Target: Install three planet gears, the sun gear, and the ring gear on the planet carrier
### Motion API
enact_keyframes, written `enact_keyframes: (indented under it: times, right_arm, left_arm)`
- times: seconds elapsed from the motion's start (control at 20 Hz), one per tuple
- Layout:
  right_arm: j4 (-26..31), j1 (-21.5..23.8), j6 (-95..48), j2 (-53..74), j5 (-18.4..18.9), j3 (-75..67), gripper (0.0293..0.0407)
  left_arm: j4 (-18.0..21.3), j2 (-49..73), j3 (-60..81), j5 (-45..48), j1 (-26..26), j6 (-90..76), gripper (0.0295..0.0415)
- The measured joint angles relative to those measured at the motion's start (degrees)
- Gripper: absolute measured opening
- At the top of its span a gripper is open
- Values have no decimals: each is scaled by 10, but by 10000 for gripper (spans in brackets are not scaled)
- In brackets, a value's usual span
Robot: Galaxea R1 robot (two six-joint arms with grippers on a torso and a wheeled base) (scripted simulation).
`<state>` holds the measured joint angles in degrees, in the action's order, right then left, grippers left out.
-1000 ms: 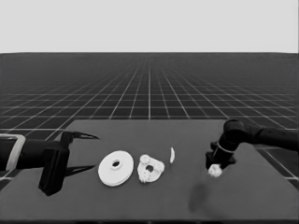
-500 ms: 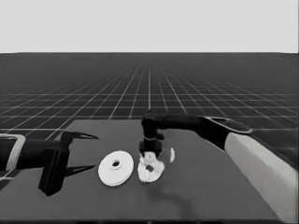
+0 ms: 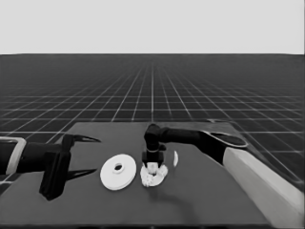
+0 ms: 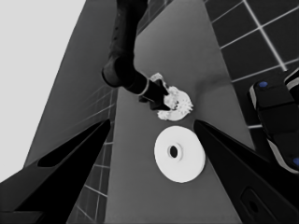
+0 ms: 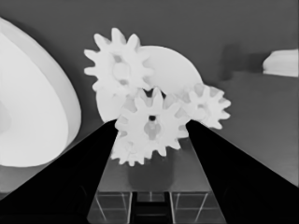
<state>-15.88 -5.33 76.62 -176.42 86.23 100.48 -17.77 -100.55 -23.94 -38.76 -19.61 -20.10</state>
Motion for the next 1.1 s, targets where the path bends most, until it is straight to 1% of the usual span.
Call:
enact_keyframes:
  times: [0.25,1.1]
  right_arm:
    - [-1,-5,11,0,0,1,309]
    - [-1,-9,111,1,0,1,309]
  left_arm:
    - [0,0,0,0,0,0,385]
    - [0,0,0,0,0,0,385]
